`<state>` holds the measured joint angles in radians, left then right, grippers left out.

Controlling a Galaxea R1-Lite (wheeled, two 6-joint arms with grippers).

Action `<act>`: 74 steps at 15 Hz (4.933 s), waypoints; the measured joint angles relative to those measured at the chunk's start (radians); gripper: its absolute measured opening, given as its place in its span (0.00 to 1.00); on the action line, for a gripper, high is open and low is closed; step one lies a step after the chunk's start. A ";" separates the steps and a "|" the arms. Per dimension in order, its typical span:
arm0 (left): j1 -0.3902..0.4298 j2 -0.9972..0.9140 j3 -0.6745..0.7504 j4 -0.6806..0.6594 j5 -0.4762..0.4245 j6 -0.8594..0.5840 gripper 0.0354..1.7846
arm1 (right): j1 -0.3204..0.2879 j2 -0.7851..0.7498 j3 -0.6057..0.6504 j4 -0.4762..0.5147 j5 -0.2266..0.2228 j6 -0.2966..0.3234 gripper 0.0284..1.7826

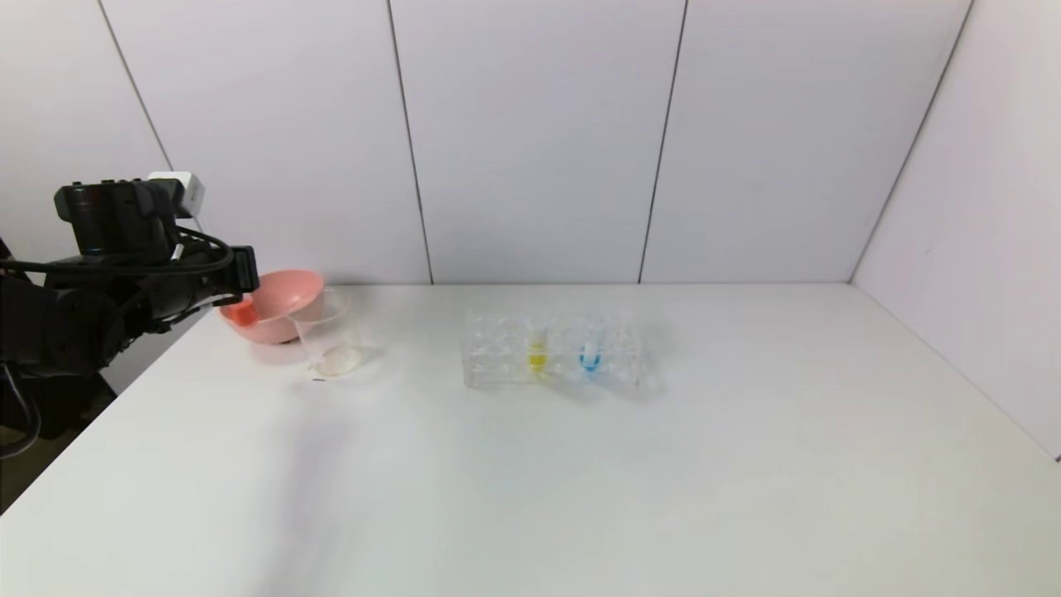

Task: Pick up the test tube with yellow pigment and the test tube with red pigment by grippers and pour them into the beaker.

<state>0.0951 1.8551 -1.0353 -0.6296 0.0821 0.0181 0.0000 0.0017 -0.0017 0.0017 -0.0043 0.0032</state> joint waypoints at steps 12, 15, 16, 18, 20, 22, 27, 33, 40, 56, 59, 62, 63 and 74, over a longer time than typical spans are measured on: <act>0.003 0.079 -0.027 -0.004 -0.001 0.003 0.27 | 0.000 0.000 0.000 0.000 0.000 0.000 0.95; 0.004 0.094 -0.044 -0.004 -0.002 0.014 0.27 | 0.000 0.000 0.000 0.000 0.000 0.000 0.95; 0.006 0.096 -0.047 -0.005 -0.001 0.016 0.27 | 0.000 0.000 0.000 0.000 0.000 0.000 0.95; 0.010 0.099 -0.050 -0.004 0.000 0.018 0.27 | 0.000 0.000 0.000 0.000 0.000 0.000 0.95; 0.013 0.102 -0.054 -0.013 -0.006 0.031 0.27 | 0.000 0.000 0.000 0.000 0.000 0.000 0.95; 0.015 0.106 -0.061 -0.018 -0.008 0.047 0.27 | 0.000 0.000 0.000 0.000 0.000 0.000 0.95; 0.018 0.125 -0.056 -0.059 -0.082 0.046 0.27 | 0.000 0.000 0.000 0.000 0.000 0.000 0.95; 0.030 0.138 -0.027 -0.075 -0.172 0.176 0.27 | 0.000 0.000 0.000 0.000 0.000 0.000 0.95; 0.046 0.098 -0.027 -0.011 -0.223 0.331 0.27 | 0.000 0.000 0.000 0.000 0.000 0.000 0.95; 0.126 0.086 -0.149 0.260 -0.601 0.594 0.27 | 0.000 0.000 0.000 0.000 0.000 0.000 0.95; 0.128 0.086 -0.187 0.341 -0.613 0.639 0.27 | 0.000 0.000 0.000 0.000 0.000 0.000 0.95; 0.131 0.089 -0.243 0.427 -0.648 0.699 0.27 | 0.000 0.000 0.000 0.000 0.000 0.000 0.95; 0.134 0.089 -0.259 0.462 -0.649 0.719 0.27 | 0.000 0.000 0.000 0.000 0.000 0.000 0.95; 0.196 0.096 -0.423 0.762 -0.750 1.094 0.27 | 0.000 0.000 0.000 0.000 0.000 0.000 0.95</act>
<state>0.2909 1.9509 -1.4581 0.1321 -0.6677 1.1117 0.0000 0.0017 -0.0017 0.0017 -0.0047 0.0032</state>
